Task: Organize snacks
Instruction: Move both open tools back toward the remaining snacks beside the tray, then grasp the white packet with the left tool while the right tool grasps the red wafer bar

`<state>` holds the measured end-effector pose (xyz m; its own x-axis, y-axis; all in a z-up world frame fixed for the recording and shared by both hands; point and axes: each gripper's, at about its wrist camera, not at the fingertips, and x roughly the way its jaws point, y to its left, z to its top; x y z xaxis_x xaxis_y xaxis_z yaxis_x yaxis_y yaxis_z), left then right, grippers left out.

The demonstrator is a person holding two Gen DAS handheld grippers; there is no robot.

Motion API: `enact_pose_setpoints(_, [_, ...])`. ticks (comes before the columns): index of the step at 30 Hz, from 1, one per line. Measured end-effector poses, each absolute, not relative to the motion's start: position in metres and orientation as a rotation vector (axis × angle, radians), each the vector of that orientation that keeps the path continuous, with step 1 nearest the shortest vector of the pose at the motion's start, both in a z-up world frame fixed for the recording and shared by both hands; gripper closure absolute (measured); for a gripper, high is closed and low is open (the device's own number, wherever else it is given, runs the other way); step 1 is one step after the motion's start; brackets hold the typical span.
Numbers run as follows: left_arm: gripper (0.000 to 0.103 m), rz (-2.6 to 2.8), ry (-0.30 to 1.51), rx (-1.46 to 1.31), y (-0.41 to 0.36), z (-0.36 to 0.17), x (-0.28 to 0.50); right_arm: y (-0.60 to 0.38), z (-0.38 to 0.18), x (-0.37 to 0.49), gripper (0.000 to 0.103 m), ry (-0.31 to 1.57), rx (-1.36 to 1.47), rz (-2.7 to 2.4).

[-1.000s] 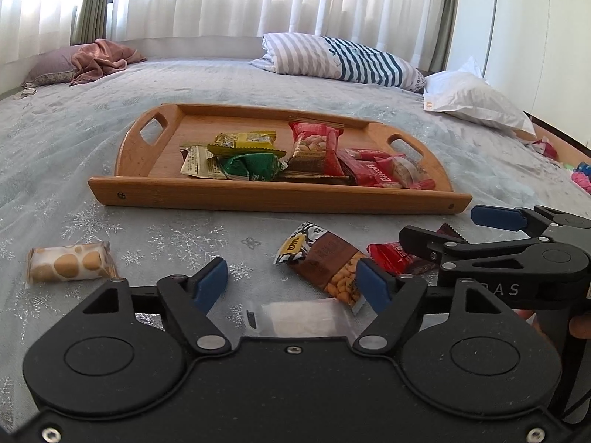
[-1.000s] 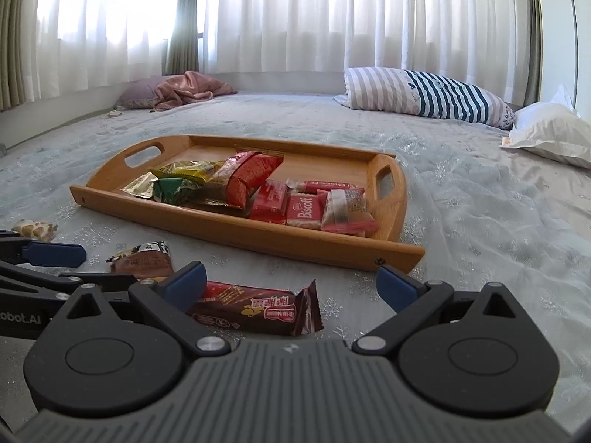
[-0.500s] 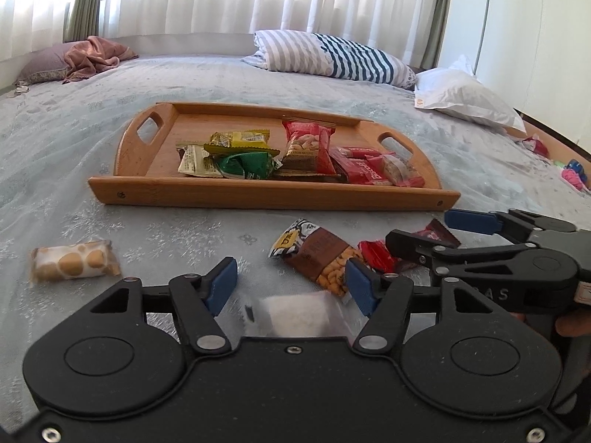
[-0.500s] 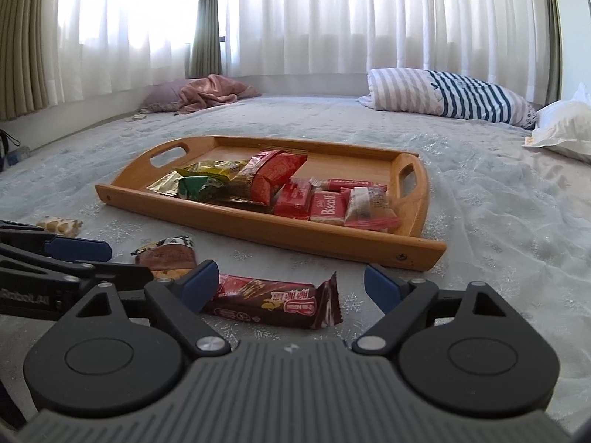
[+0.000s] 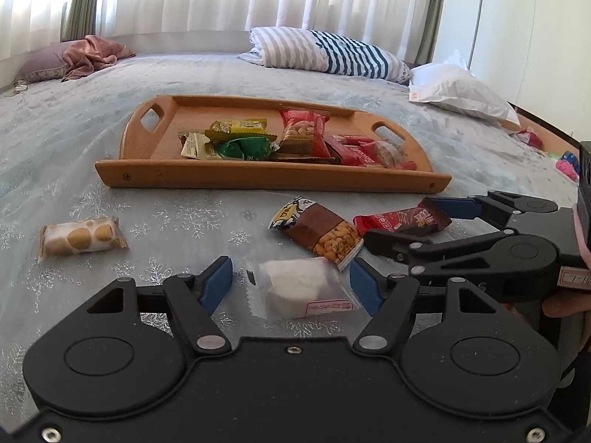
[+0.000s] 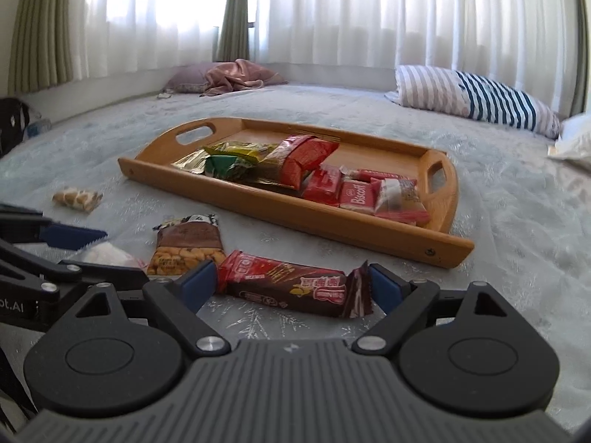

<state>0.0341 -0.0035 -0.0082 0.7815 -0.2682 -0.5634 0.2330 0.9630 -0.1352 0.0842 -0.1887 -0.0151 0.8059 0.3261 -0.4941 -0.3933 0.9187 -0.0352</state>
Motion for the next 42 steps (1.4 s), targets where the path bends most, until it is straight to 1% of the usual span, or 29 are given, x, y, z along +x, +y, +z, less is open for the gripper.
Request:
enact_pose_setpoints(5, [0.052,-0.235,0.599,-0.028,-0.007,-0.01,0.028,-0.186,-0.016,0.082,0.009,0.494,-0.153,0.384])
enact_pose_setpoints(7, [0.056,-0.225,0.59,-0.022,-0.008,-0.01,0.025,-0.187,-0.016,0.082,0.009,0.494,-0.15,0.384])
enact_pose_setpoints(9, [0.057,-0.213,0.58,-0.018,-0.009,-0.01,0.021,-0.187,-0.016,0.081,0.01,0.492,-0.149,0.382])
enact_pose_setpoints(12, [0.058,-0.203,0.568,0.001,-0.012,-0.01,0.018,-0.188,-0.015,0.08,0.017,0.485,-0.149,0.38])
enact_pose_setpoints(13, [0.058,-0.206,0.568,0.0,-0.013,-0.009,0.018,-0.188,-0.015,0.079,0.023,0.483,-0.149,0.381])
enact_pose_setpoints(14, [0.058,-0.209,0.569,-0.006,-0.013,-0.008,0.018,-0.187,-0.015,0.078,0.026,0.478,-0.152,0.38])
enact_pose_setpoints(15, [0.059,-0.211,0.57,-0.014,-0.012,-0.006,0.018,-0.187,-0.015,0.077,0.032,0.475,-0.157,0.374])
enact_pose_setpoints(20, [0.059,-0.201,0.573,-0.038,-0.008,-0.002,0.021,-0.185,-0.015,0.076,0.033,0.466,-0.171,0.369])
enact_pose_setpoints(29, [0.062,-0.162,0.595,-0.058,-0.004,0.001,0.031,-0.197,-0.005,0.078,0.034,0.458,-0.097,0.363])
enact_pose_setpoints(36, [0.063,-0.158,0.568,-0.07,-0.001,0.014,0.041,-0.204,0.005,0.08,0.034,0.458,-0.052,0.337])
enact_pose_setpoints(42, [0.063,-0.154,0.531,-0.07,0.005,0.03,0.058,-0.216,0.024,0.094,0.034,0.446,0.021,0.301])
